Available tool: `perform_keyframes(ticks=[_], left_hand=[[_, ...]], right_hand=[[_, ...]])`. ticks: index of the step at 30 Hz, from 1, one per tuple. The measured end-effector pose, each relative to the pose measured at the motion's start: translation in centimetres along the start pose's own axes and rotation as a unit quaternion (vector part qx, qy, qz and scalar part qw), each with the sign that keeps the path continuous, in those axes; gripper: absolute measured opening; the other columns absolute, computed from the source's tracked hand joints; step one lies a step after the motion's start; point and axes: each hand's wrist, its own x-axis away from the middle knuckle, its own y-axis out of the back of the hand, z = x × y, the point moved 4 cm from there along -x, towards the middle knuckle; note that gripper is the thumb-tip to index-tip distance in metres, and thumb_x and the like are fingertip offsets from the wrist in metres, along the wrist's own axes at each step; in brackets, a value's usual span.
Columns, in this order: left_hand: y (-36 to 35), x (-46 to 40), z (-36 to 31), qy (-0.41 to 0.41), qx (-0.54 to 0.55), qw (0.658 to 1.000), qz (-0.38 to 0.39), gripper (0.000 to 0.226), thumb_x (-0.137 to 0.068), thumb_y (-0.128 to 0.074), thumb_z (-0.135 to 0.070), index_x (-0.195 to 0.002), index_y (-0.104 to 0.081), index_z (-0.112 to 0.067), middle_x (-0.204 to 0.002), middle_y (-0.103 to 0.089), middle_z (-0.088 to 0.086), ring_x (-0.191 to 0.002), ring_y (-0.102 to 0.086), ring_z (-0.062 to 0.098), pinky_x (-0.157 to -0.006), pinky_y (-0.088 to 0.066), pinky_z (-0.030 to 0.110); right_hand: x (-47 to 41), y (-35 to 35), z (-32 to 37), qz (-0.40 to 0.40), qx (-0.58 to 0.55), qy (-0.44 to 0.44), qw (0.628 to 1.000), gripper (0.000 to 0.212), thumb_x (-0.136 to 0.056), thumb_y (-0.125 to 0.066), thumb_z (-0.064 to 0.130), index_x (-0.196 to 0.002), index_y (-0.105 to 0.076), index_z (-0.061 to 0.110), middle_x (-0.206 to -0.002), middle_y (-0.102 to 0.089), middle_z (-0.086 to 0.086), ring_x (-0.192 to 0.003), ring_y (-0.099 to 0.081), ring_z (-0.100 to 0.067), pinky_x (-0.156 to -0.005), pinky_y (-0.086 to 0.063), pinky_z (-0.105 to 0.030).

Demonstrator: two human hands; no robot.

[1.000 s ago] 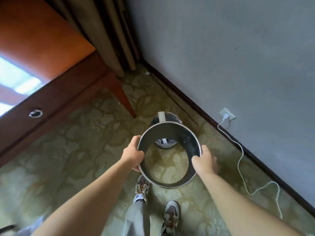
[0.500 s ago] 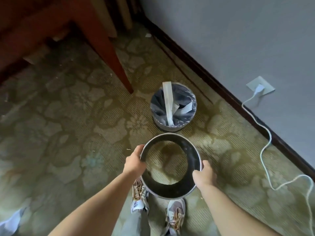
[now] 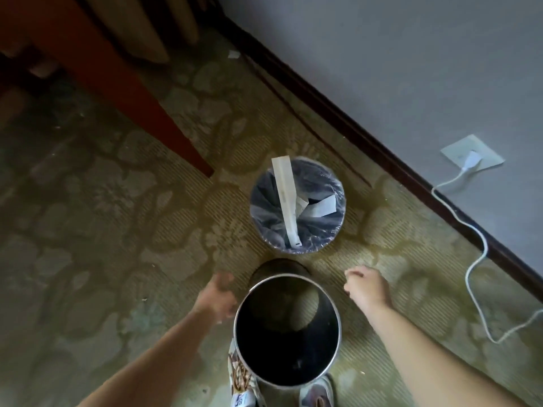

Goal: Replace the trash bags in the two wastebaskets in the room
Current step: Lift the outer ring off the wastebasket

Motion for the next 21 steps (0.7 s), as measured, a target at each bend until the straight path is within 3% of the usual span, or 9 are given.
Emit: perform_keyframes(ticks=[2,4,6,9,12,15,17,19,21], left_hand=[[1.0,-2.6,-2.9,-0.020,0.040,0.998,-0.040,0.029,-0.085,-0.051,0.001,-0.102,-0.056,-0.022,-0.077,-0.061,0.014,-0.052,-0.051,0.021,-0.046,-0.039,0.023],[1.9,-5.4,-6.6,-0.057,0.091,0.991,-0.080,0.017,-0.093,-0.055,-0.009,-0.107,-0.062,-0.014,-0.090,-0.064,0.017,-0.071,-0.057,0.024,-0.065,-0.048,0.035],[2.4,-7.9,-9.9,-0.078,0.098,0.988,-0.085,0.028,-0.098,-0.050,-0.026,-0.122,-0.058,-0.015,-0.115,-0.063,0.016,-0.099,-0.060,0.030,-0.091,-0.050,0.044],[1.5,-10.4,-12.9,-0.067,0.127,0.988,-0.048,0.040,-0.099,-0.041,-0.042,-0.134,-0.050,-0.025,-0.133,-0.054,0.010,-0.113,-0.055,0.030,-0.101,-0.046,0.047],[-0.7,-12.1,-13.4,-0.030,0.223,0.974,0.033,0.036,-0.098,-0.044,-0.037,-0.124,-0.058,-0.017,-0.131,-0.058,0.011,-0.105,-0.056,0.028,-0.089,-0.049,0.039],[-1.8,-12.3,-12.8,-0.012,0.303,0.946,0.111,0.039,-0.097,-0.047,-0.033,-0.123,-0.061,-0.007,-0.123,-0.062,0.027,-0.087,-0.064,0.035,-0.074,-0.055,0.039],[-1.3,-12.2,-12.3,-0.025,0.296,0.951,0.087,0.038,-0.098,-0.045,-0.028,-0.123,-0.060,-0.004,-0.105,-0.059,0.038,-0.073,-0.063,0.041,-0.070,-0.059,0.039],[-0.3,-11.4,-12.0,-0.041,0.269,0.962,0.029,0.023,-0.096,-0.048,-0.024,-0.103,-0.063,-0.007,-0.073,-0.052,0.034,-0.052,-0.051,0.024,-0.052,-0.055,0.029],[0.5,-10.5,-11.9,-0.053,0.275,0.960,-0.002,0.011,-0.092,-0.056,-0.018,-0.093,-0.061,-0.009,-0.072,-0.058,0.024,-0.060,-0.056,0.016,-0.048,-0.051,0.026]], right_hand=[[-3.2,-0.2,2.1,-0.052,-0.075,0.023,0.996,0.017,-0.077,-0.053,0.033,-0.080,-0.067,0.023,-0.097,-0.073,-0.013,-0.083,-0.062,-0.033,-0.070,-0.051,-0.038],[-5.2,-1.0,4.3,-0.034,-0.187,0.001,0.982,0.028,-0.081,-0.054,0.044,-0.099,-0.067,0.027,-0.118,-0.066,-0.010,-0.097,-0.057,-0.028,-0.076,-0.048,-0.037],[-7.6,-2.2,5.3,0.014,-0.253,-0.034,0.967,0.047,-0.095,-0.049,0.046,-0.135,-0.053,0.023,-0.142,-0.051,-0.009,-0.122,-0.052,-0.029,-0.101,-0.044,-0.042],[-10.3,-4.3,5.3,0.081,-0.320,-0.071,0.941,0.051,-0.096,-0.042,0.052,-0.139,-0.049,0.025,-0.145,-0.050,-0.009,-0.127,-0.052,-0.030,-0.108,-0.041,-0.049],[-11.9,-6.2,4.7,0.129,-0.381,-0.082,0.912,0.044,-0.101,-0.033,0.042,-0.119,-0.066,0.020,-0.118,-0.070,-0.012,-0.110,-0.066,-0.034,-0.099,-0.048,-0.055],[-12.5,-6.4,3.4,0.121,-0.424,-0.111,0.891,0.040,-0.101,-0.033,0.034,-0.120,-0.063,0.015,-0.121,-0.067,-0.016,-0.111,-0.064,-0.035,-0.100,-0.047,-0.056],[-12.0,-5.5,3.0,0.101,-0.432,-0.102,0.890,0.027,-0.100,-0.037,0.018,-0.109,-0.062,0.010,-0.113,-0.067,-0.014,-0.108,-0.062,-0.027,-0.102,-0.047,-0.047],[-10.9,-4.3,2.9,0.097,-0.438,-0.095,0.889,0.015,-0.097,-0.045,0.007,-0.099,-0.060,0.006,-0.105,-0.064,-0.013,-0.096,-0.060,-0.020,-0.098,-0.047,-0.038],[-9.5,-3.2,3.2,0.119,-0.444,-0.088,0.884,0.011,-0.092,-0.049,0.002,-0.095,-0.060,0.003,-0.101,-0.064,-0.016,-0.090,-0.063,-0.021,-0.094,-0.049,-0.037]])
